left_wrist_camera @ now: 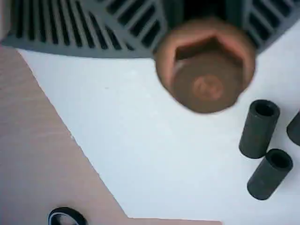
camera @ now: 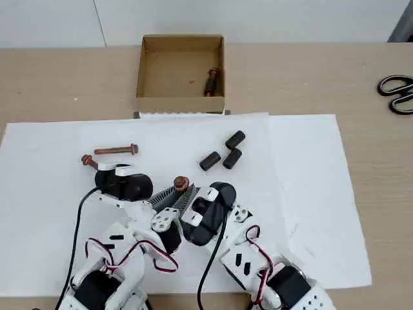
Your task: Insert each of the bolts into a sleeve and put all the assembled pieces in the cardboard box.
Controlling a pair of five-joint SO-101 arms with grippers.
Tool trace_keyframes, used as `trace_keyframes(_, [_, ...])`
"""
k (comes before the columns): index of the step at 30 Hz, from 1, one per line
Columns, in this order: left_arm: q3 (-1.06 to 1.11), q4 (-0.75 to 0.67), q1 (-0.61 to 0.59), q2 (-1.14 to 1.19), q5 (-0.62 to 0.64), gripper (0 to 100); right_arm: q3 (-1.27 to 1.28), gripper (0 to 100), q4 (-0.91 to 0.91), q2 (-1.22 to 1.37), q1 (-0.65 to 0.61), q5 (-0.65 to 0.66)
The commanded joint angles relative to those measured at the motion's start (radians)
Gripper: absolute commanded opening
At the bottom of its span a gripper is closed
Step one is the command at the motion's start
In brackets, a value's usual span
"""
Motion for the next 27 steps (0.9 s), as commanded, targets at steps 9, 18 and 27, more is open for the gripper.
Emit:
trace_keyframes(9, [0.015, 0.044, 0.003, 0.005, -0.057, 17, -0.037, 0.2, -0.059, -0.015, -0.001, 0.008])
trace_keyframes(18, [-0.064, 0.041, 0.003, 0.005, -0.095, 17, -0.005, 0.2, -0.058, -0.015, 0.002, 0.008])
trace_keyframes(27, [-0.168, 0.041, -0.101, 0.006, -0.229, 17, 0.029, 0.2, -0.065, -0.015, 0.002, 0.008])
